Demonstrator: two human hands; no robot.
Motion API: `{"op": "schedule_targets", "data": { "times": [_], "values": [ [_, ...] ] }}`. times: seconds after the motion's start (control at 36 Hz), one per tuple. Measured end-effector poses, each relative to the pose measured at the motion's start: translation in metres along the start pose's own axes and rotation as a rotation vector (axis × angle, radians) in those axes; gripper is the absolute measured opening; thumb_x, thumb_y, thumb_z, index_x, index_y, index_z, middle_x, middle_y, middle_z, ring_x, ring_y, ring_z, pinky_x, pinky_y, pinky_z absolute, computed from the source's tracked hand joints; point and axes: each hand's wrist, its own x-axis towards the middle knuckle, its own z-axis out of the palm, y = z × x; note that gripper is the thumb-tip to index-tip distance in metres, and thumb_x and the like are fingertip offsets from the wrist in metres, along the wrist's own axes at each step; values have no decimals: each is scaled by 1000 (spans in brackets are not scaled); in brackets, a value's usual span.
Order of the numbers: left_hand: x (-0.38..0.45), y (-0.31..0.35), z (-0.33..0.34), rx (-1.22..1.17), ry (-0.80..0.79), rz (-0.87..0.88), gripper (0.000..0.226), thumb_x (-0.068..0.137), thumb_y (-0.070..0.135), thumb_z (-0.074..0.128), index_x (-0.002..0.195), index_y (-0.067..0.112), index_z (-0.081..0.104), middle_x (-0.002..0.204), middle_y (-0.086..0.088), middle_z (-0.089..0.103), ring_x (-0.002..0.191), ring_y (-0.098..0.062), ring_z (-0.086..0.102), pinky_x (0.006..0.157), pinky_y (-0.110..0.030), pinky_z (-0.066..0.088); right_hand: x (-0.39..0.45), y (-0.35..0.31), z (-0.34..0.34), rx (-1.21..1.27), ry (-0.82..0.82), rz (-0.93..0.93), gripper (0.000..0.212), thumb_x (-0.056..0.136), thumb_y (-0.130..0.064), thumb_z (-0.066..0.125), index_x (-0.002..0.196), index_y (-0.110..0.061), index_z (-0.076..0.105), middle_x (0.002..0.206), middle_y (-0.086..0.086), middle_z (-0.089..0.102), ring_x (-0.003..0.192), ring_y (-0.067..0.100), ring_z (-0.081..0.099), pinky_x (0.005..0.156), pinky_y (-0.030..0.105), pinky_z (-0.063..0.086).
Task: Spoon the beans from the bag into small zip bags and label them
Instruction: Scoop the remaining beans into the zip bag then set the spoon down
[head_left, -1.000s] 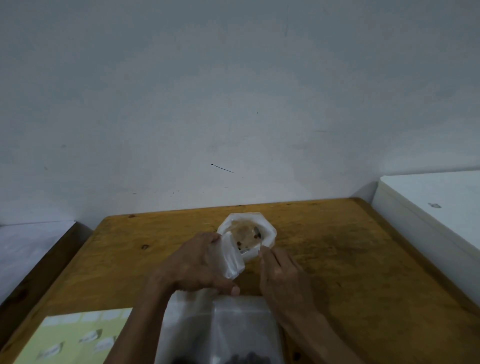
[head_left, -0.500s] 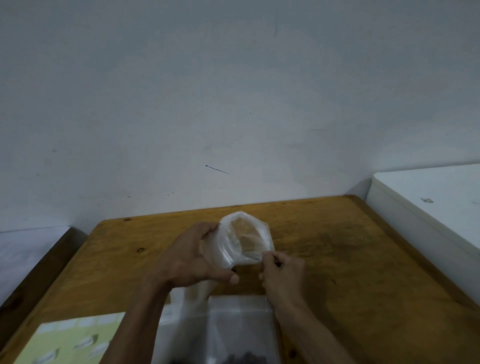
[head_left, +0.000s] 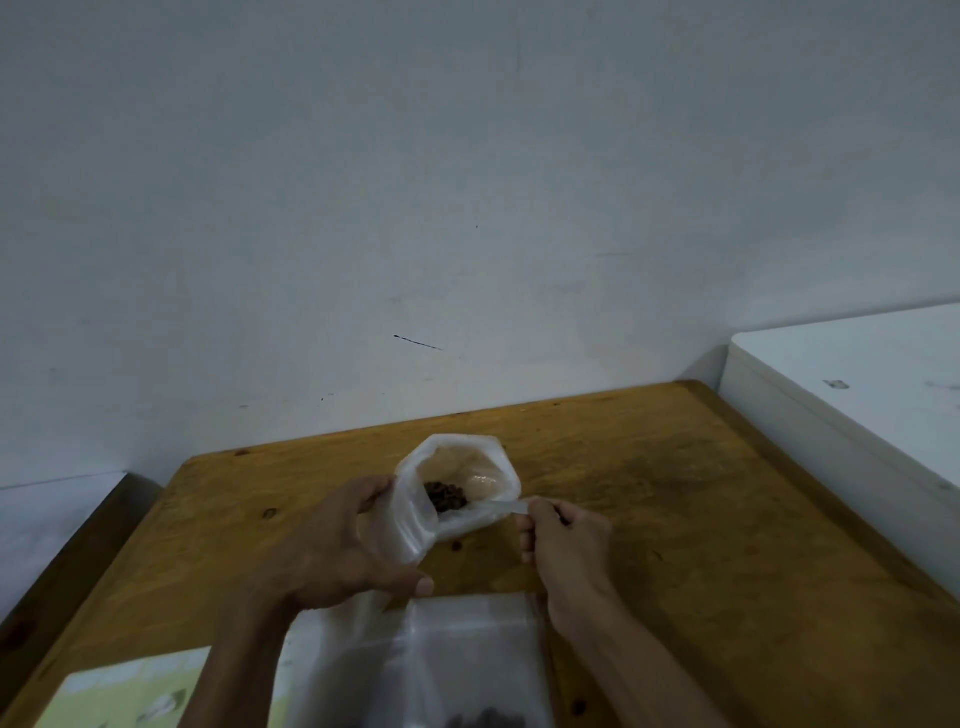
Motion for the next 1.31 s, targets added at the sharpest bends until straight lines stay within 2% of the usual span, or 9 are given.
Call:
{"op": "schedule_targets", "data": {
  "times": [0.25,0.53,0.61,0.75,0.83,0.94,1.06,1.19,1.31],
  "values": [
    [-3,0,12,24,95,10,117,44,55,94,144,26,40,129,13,49,113,-7,48,75,-13,38,-3,-29,-14,-19,-16,-128,22,95,-5,61,75,-2,70,58,4,61,44,6,51,44,20,43],
    [-3,4,14,-50,123,12,109,49,56,92,143,24,45,131,11,53,111,-6,51,73,-10,37,-18,-55,-18,-78,-94,-245,12,94,-8,63,90,-7,75,56,-3,64,47,3,54,45,18,45],
    [-3,5,14,-63,122,21,109,47,55,93,141,24,46,125,14,53,104,0,51,71,-9,39,-23,-54,-15,-158,-124,-295,15,94,-11,64,84,-12,75,55,-3,65,48,6,55,48,21,46],
    [-4,9,17,-53,117,53,103,53,48,93,140,28,41,124,17,48,105,1,49,70,-7,37,-31,-41,-4,-406,-239,-621,21,96,-26,62,80,-22,74,65,1,70,56,14,64,57,38,56],
    [-4,8,18,-63,107,67,93,54,47,93,131,33,44,119,22,51,101,6,51,70,-8,41,-30,-35,-1,-526,-243,-909,26,99,-35,56,90,-20,76,67,-6,68,58,9,63,51,28,53],
    [-3,0,15,-83,104,49,116,45,56,94,143,24,42,131,12,53,110,-2,53,77,-12,43,-26,-33,-6,-529,-107,-1188,27,100,-32,49,95,-17,72,71,-8,65,60,8,59,48,19,46],
    [-3,-3,13,-91,95,46,121,44,54,95,146,22,40,133,11,52,115,-6,52,79,-13,42,-6,-24,-13,-472,49,-1128,20,100,-28,52,94,-21,69,65,-11,60,52,8,57,44,16,45],
    [-2,-2,14,-89,76,45,126,41,58,95,147,21,39,137,10,51,118,-8,52,80,-13,43,16,5,-10,-660,77,-1070,14,97,-13,60,87,-18,69,65,-15,50,53,-3,47,45,11,38],
    [-2,3,14,-69,77,58,126,41,59,93,147,23,37,137,10,49,119,-8,50,79,-12,42,18,22,-2,-540,160,-831,25,100,-22,56,76,-23,65,59,-10,60,52,2,58,46,23,48]
  ]
}}
